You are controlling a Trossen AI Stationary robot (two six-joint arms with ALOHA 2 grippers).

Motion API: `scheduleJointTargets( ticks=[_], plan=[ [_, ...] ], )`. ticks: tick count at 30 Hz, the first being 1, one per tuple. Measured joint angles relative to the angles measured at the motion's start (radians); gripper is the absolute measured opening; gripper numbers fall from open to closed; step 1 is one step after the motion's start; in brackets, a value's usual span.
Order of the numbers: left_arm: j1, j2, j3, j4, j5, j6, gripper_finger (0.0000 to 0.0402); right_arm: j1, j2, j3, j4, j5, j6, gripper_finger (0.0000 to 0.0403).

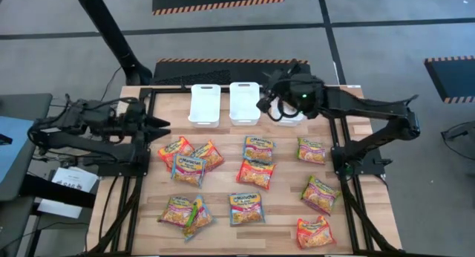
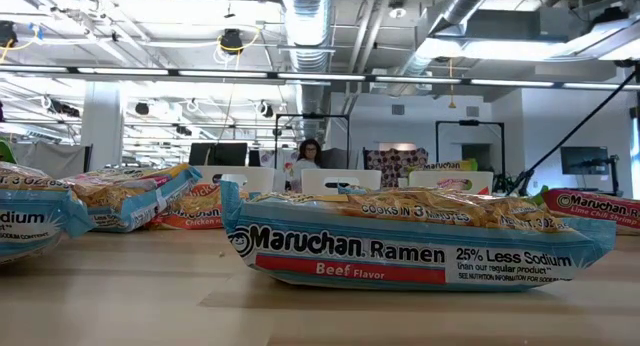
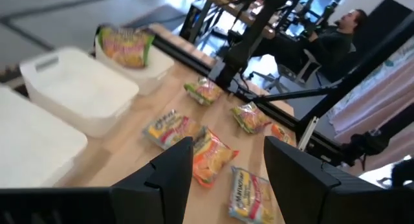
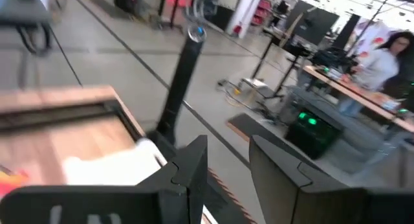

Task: Sort Maruchan noodles
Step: Put the blue noodle pack into the center white bin

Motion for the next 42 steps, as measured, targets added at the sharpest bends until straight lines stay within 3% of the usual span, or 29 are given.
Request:
scheduleJointTargets(
  ticks=[7,10,15,23,27,42],
  plan=[
    [0.023,0.11,0.0,-0.022,0.004,-0.027,0.0178,0.079,0.0,0.089,-0.037,-0.005,0.019,0.0139],
    [0.074,0.168,0.0,-0.044,0.055,-0.025,0.0178,0.101,0.0,0.09,-0.04,-0.005,0.019,0.0139],
    [0.193,0.265,-0.001,-0.125,0.181,0.059,0.0178,0.124,0.003,0.09,-0.076,-0.004,0.021,0.0139],
    [0.39,0.414,-0.001,-0.197,0.511,0.215,0.0178,0.14,0.004,0.09,-0.104,-0.004,0.037,0.0139],
    [0.453,0.483,-0.001,-0.226,0.609,0.287,0.0178,0.138,0.004,0.09,-0.129,-0.004,0.079,0.0139],
    [0.519,0.757,-0.001,-0.337,0.723,0.444,0.0178,0.146,0.004,0.09,-0.224,-0.005,0.081,0.0139]
  ],
)
